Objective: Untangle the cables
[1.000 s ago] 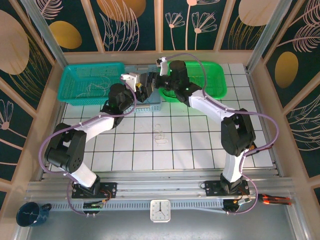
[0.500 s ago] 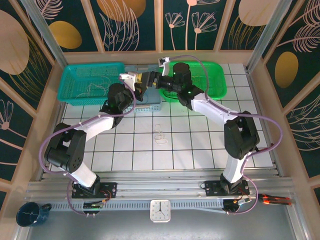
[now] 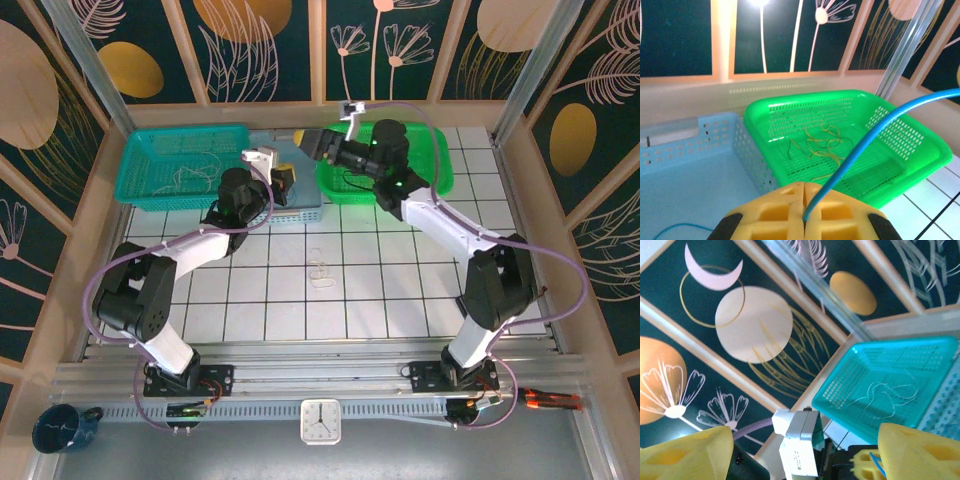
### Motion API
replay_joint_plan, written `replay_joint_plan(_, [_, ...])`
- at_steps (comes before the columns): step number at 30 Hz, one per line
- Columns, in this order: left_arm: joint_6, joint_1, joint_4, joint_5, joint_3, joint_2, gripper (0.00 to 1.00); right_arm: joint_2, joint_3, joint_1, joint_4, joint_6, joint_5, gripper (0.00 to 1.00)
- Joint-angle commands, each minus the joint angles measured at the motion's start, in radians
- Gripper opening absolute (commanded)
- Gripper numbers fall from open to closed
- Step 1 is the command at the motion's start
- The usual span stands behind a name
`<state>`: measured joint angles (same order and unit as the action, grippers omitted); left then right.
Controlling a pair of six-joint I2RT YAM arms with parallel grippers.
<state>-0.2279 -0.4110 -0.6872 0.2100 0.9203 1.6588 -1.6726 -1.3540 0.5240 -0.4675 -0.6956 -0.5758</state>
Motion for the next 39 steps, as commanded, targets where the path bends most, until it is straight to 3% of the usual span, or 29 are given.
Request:
replay_joint_plan(1, [0.016,0.026,0.041,-0.048,0.029,0.040,0.00,0.081,0.046,-0.032,-0.048,-0.009,0.007,0.76])
replay_joint_plan(12, [0.027,0.066,0.268,-0.128,0.275,0.237,0.00,0.241,0.345,-0.032,-0.008,0.039,0.080,0.76])
replay_joint_plan(16, [0.025,0.067,0.339,-0.160,0.341,0.282,0.52,0.292,0.462,0.009,0.043,0.081,0.146,0.76])
replay_joint_plan(19, [0.019,0.067,0.363,-0.174,0.362,0.282,0.75,0.316,0.519,0.064,0.100,0.128,0.216,0.76])
replay_joint_plan(22, [0.018,0.067,0.368,-0.179,0.361,0.264,0.87,0.328,0.563,0.109,0.138,0.160,0.275,0.76])
replay_joint_plan(28, [0.014,0.067,0.389,-0.141,0.343,0.198,0.98,0.335,0.645,0.158,0.175,0.188,0.335,0.76])
replay_joint_plan(39, [-0.097,0.067,0.437,0.018,0.245,0.024,0.99,0.236,0.735,0.218,0.184,0.220,0.338,0.74])
